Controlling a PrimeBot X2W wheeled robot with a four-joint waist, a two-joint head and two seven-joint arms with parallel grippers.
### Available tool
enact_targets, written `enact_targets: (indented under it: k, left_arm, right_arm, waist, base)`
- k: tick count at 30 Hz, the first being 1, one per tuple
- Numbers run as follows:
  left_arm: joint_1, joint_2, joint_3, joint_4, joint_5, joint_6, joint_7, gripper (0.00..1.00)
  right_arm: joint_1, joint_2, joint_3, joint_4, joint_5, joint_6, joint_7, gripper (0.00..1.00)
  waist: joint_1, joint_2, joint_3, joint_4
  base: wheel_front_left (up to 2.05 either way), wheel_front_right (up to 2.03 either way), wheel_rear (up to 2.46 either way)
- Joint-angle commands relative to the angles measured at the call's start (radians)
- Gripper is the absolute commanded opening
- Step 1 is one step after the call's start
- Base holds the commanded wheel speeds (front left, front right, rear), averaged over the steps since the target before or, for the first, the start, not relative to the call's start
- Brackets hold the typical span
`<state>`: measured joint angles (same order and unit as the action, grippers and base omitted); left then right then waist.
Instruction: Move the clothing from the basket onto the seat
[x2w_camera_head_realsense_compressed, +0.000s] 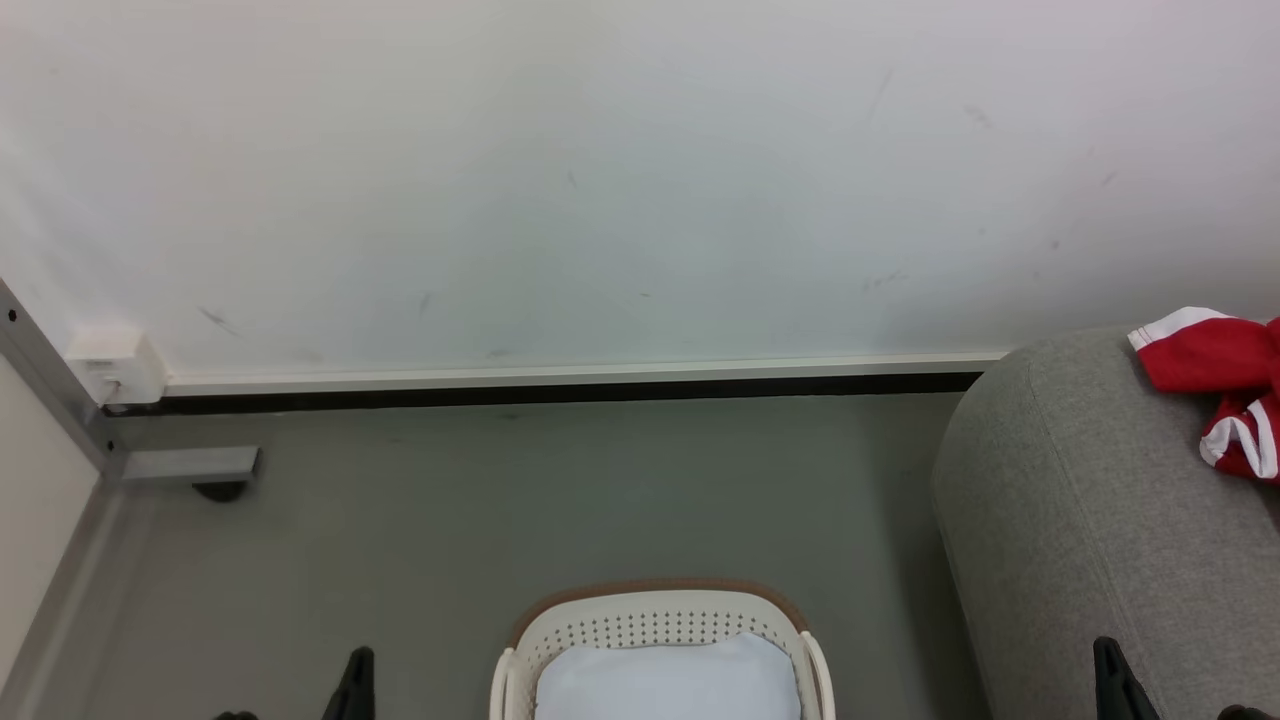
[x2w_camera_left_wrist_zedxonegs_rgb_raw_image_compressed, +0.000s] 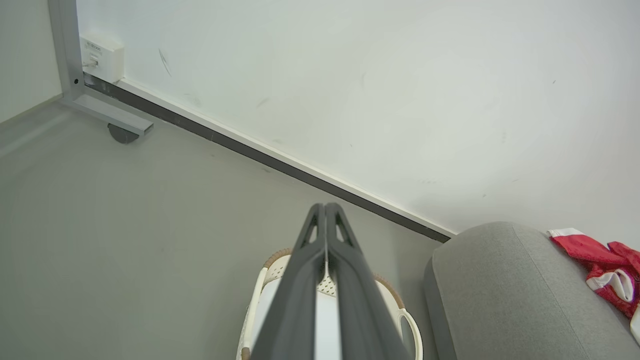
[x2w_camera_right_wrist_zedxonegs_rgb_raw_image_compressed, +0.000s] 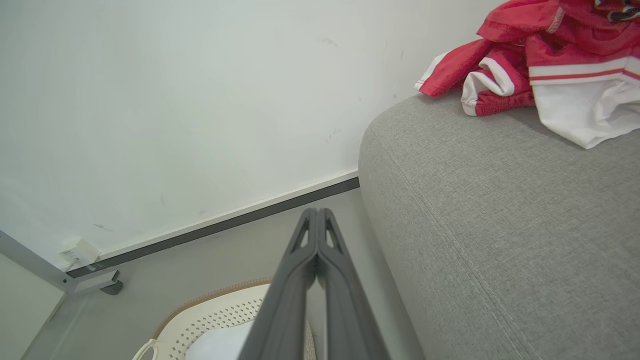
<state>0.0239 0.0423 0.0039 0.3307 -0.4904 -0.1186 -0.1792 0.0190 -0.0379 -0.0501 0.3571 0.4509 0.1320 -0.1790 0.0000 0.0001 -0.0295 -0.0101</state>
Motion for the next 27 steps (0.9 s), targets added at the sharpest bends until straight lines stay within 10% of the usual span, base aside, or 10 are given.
enact_targets:
  k: [1, 27]
  left_arm:
    - [-0.027, 0.005, 0.009, -0.019, -0.046, -0.003, 0.010, 0.00]
    - [-0.066, 0.007, 0.044, -0.045, -0.418, -0.006, 0.107, 0.00]
  right_arm:
    - [-0.032, -0.010, -0.007, -0.019, 0.044, 0.000, 0.008, 0.00]
    - [-0.069, -0.012, -0.026, -0.054, 0.430, -0.001, 0.106, 0.00]
  waist:
    - [0.0000, -0.0001, 0.000, 0.000]
    - [0.0000, -0.0001, 0.008, 0.003]
  base:
    - [0.00, 0.00, 0.00]
    - [0.00, 0.00, 0.00]
